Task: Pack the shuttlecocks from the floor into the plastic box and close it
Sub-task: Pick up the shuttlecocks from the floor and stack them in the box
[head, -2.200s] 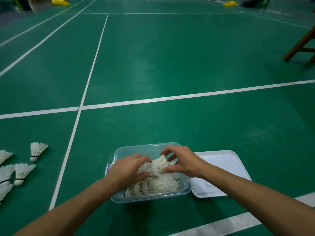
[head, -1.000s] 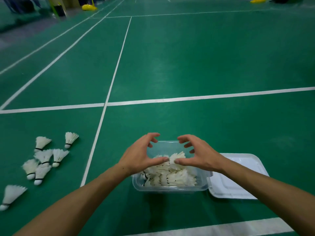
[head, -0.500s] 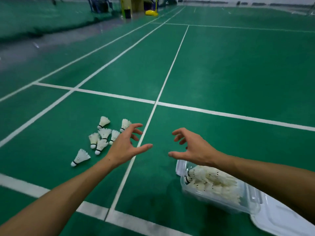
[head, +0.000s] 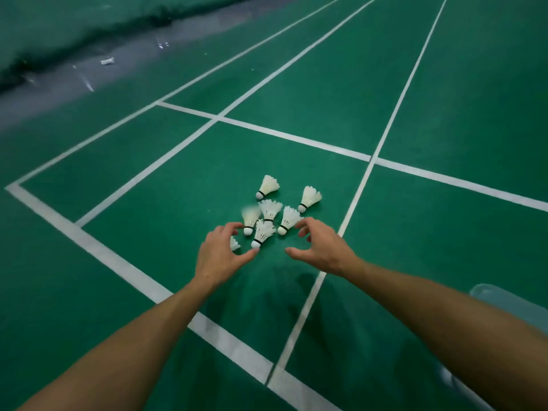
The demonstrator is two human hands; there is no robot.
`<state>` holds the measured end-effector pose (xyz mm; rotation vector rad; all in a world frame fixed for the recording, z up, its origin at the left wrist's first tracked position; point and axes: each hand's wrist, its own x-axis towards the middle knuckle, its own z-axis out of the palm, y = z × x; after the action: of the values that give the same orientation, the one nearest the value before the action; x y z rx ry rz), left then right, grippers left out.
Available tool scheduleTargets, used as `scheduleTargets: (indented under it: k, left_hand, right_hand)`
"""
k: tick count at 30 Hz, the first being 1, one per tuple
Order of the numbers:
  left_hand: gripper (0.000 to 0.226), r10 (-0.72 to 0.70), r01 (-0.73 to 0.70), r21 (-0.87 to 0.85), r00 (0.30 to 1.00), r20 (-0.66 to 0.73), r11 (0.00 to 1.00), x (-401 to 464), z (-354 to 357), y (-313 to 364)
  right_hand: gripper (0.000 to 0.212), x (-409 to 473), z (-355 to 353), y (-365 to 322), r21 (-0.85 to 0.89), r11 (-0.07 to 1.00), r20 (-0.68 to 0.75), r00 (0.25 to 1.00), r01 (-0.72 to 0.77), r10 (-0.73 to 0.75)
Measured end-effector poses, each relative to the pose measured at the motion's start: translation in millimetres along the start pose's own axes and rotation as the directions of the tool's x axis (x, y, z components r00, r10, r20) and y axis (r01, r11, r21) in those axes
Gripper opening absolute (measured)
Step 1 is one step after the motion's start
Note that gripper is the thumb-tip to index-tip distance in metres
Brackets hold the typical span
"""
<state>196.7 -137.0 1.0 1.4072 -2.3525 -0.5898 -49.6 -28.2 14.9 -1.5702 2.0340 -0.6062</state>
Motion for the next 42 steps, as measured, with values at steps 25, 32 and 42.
scheduleTargets:
  k: [25,32,42]
  left_hand:
    - [0.037,-0.271,0.253,0.167,0.958,0.097,0.953,56,85,16]
    - [0.034,-0.060,0.073,-0.055,0.974,0.218,0.996,26,72,66]
    - [0.022,0.327,-0.125,-0.573,0.907,0.265,0.810,-18,49,242]
  right_hand:
    - [0.039,101,63,21,0.048,0.997,0.065,0.996,-0.066,0.063]
    - [0.061,23,-1,37,0.152,0.987,0.059,0.997,-0.059,0.050]
    - [0.037,-137,-152,73,0.201,0.967,-0.092,0.980,-0.155,0.177]
